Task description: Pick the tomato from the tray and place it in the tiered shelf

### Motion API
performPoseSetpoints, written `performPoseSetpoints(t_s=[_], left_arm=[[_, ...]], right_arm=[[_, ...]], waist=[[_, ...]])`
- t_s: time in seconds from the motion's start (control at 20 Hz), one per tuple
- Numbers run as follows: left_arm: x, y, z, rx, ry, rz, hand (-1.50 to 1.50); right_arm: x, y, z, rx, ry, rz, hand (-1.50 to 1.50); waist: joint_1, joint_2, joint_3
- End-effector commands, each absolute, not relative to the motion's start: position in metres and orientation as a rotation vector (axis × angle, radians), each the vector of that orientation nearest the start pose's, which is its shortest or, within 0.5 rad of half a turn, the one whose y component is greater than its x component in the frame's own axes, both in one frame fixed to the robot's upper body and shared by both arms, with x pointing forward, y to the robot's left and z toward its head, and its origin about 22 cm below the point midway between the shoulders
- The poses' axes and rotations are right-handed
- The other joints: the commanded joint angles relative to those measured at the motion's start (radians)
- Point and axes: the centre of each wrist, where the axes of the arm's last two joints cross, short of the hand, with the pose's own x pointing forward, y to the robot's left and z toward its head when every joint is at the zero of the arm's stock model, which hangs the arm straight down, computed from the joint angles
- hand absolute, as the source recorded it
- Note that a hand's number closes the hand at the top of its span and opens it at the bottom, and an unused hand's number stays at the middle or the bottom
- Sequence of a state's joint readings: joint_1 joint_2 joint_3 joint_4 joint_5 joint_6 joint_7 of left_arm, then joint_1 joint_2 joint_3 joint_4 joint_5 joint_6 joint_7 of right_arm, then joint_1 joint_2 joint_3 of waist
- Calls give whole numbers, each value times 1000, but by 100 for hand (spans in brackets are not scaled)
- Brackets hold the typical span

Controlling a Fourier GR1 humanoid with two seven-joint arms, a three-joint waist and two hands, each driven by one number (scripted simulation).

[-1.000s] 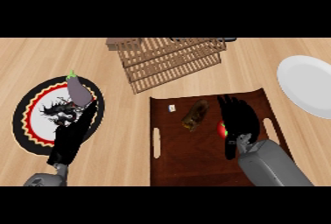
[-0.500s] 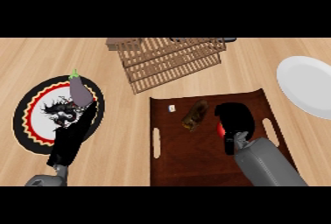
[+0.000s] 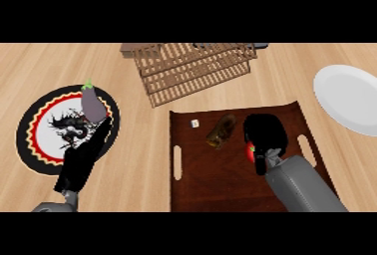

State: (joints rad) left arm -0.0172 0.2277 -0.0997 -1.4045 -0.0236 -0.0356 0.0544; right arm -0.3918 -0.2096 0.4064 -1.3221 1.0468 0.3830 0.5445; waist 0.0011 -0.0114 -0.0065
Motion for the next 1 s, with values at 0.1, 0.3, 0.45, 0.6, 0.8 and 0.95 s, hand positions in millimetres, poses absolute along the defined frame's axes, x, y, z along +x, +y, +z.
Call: performPoseSetpoints(t_s=[0.1,0.3,0.45,0.6,0.8,0.95], left_arm=[[222,276,-45,106,-1305,-273,0],[227,257,-31,100,-1312,-278,0],[234,282,-33,123,-1327,-283,0],[247,256,-32,136,-1301,-280,0],[246,268,-24,114,-1306,-291,0],[232,270,-38,107,-1307,-283,0]], right_arm=[[295,-136,53,-996,-946,1331,150],[306,-196,71,-955,-1015,1281,150],[304,-215,85,-856,-1081,1233,150],[297,-218,123,-878,-1178,1161,150],[297,-230,177,-987,-1289,1086,150],[291,-227,210,-1037,-1383,987,150]], waist=[[-1,9,6],[0,10,7],[-4,10,6],[-14,8,6],[-8,8,6],[-5,7,6]])
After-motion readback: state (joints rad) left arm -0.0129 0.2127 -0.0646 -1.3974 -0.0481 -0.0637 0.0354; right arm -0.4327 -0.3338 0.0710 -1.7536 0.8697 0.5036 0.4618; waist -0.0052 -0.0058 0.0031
